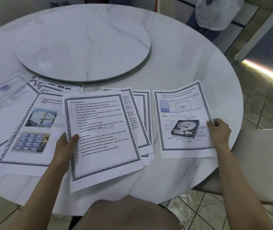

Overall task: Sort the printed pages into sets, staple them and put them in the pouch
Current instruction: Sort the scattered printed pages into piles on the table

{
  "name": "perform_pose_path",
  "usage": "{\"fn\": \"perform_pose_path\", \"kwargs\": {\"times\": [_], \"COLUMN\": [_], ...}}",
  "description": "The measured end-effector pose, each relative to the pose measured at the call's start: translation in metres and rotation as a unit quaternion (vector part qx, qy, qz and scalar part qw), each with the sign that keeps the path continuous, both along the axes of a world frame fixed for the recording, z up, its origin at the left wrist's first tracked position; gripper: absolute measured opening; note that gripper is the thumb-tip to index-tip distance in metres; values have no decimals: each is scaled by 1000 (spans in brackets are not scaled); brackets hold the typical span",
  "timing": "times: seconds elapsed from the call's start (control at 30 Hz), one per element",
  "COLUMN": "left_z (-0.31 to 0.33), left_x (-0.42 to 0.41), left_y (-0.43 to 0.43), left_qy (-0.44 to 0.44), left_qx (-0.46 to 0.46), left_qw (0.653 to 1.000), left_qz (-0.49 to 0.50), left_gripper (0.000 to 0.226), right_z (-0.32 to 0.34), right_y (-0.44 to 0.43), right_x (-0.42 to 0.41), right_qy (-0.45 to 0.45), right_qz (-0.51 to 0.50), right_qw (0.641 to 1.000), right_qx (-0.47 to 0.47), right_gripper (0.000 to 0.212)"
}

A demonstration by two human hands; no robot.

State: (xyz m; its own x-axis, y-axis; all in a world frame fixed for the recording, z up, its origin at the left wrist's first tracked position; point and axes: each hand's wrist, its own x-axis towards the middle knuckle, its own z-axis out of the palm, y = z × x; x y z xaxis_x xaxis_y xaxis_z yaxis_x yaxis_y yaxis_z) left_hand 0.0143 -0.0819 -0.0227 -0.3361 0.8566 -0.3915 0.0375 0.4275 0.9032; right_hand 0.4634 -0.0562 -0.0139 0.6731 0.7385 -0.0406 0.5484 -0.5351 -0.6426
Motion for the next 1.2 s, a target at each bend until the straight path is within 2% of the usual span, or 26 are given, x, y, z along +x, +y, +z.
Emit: {"fn": "perform_pose_path", "kwargs": {"times": [0.17, 0.2, 0.27, 0.4, 0.73, 0.93, 1.03, 1.2], "left_z": [-6, -7, -9, -11, -14, -9, -9, -18], "left_x": [5, 6, 6, 7, 6, 13, 13, 5], "left_y": [-4, -4, -3, -2, -1, 1, 3, 9], "left_qy": [5, 8, 13, 17, -1, -21, -29, -13], "left_qx": [-8, -9, -8, -8, -18, -24, -32, -41], "left_qw": [1000, 1000, 1000, 1000, 1000, 999, 999, 999], "left_qz": [1, 0, 1, 2, -2, 22, 26, -1], "left_gripper": [34, 35, 36, 35, 33, 38, 33, 50], "right_z": [15, 18, 19, 24, -5, -17, -16, -7], "right_y": [4, 6, 8, 9, 4, -11, -10, -7], "right_x": [12, 14, 19, 3, -113, -170, -187, -206], "right_qy": [109, 133, 167, 204, 193, 192, 177, 153], "right_qz": [-40, -48, -51, 3, 151, 219, 244, 282], "right_qw": [990, 986, 980, 973, 968, 957, 953, 947], "right_qx": [79, 91, 98, 112, 52, 6, 5, 0], "right_gripper": [26, 23, 3, 15, 5, 13, 13, 12]}}
